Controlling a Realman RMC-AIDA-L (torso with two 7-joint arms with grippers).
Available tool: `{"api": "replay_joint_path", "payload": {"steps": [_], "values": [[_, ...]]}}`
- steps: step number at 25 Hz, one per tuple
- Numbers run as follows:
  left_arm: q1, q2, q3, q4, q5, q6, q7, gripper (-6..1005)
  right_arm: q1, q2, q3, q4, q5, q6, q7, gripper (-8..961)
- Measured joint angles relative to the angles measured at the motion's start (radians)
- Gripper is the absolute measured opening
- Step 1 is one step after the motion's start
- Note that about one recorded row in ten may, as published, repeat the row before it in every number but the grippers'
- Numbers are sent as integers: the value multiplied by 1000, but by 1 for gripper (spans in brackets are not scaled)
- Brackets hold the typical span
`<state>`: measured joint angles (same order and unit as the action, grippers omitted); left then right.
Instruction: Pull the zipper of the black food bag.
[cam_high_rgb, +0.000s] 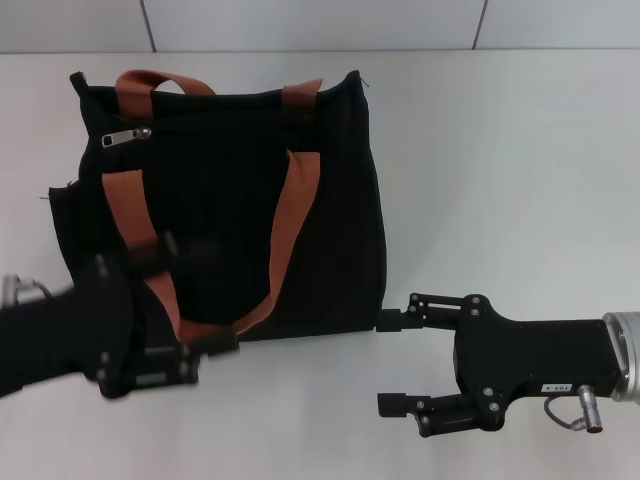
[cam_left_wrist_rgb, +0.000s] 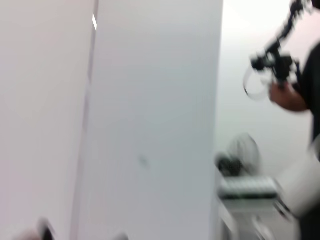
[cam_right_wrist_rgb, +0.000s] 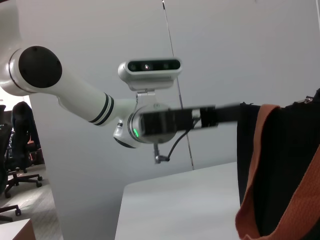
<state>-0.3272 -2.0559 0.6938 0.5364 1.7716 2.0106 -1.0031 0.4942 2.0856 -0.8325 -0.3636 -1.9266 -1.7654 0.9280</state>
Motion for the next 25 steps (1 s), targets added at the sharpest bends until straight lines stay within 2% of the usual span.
{"api": "replay_joint_path", "payload": {"steps": [6, 7, 9, 11, 12, 13, 14, 15, 16, 17, 18, 21, 22, 25], "values": [[9, 0, -4, -56, -283, 2, 18, 789, -4, 0, 5, 0, 0, 2, 0, 779], [19, 4, -13, -69, -394, 1, 12, 788, -5, 1, 6, 0, 0, 2, 0, 779], [23, 7, -23, -70, -421, -3, 9, 785, -5, 1, 6, 0, 0, 2, 0, 777], [29, 23, -59, -71, -442, -25, -1, 783, -7, 1, 6, 0, 0, 2, 0, 775], [33, 50, -89, -71, -441, -70, -25, 782, -7, 0, 6, 0, 0, 2, 0, 774], [33, 50, -89, -71, -441, -70, -25, 781, -7, 0, 6, 0, 0, 2, 0, 774], [35, 72, -99, -71, -435, -107, -43, 780, -7, 0, 6, 0, 0, 2, 0, 773], [40, 111, -102, -71, -415, -177, -71, 779, -8, -1, 6, 0, 0, 2, 0, 772], [40, 111, -102, -71, -415, -177, -71, 778, -8, -1, 6, 0, 0, 2, 0, 771], [42, 141, -101, -70, -372, -243, -89, 776, -8, -2, 6, 0, 0, 2, 0, 770], [42, 158, -101, -64, -312, -299, -100, 775, -8, -2, 6, 0, 0, 1, 0, 769], [42, 161, -101, -58, -289, -314, -102, 772, -10, -2, 6, 0, 0, 1, 0, 767], [41, 162, -100, -43, -225, -341, -102, 771, -14, -2, 7, 0, 0, 1, 0, 766], [41, 159, -97, -33, -179, -347, -90, 767, -16, -2, 8, -1, 0, 1, 0, 763]]}}
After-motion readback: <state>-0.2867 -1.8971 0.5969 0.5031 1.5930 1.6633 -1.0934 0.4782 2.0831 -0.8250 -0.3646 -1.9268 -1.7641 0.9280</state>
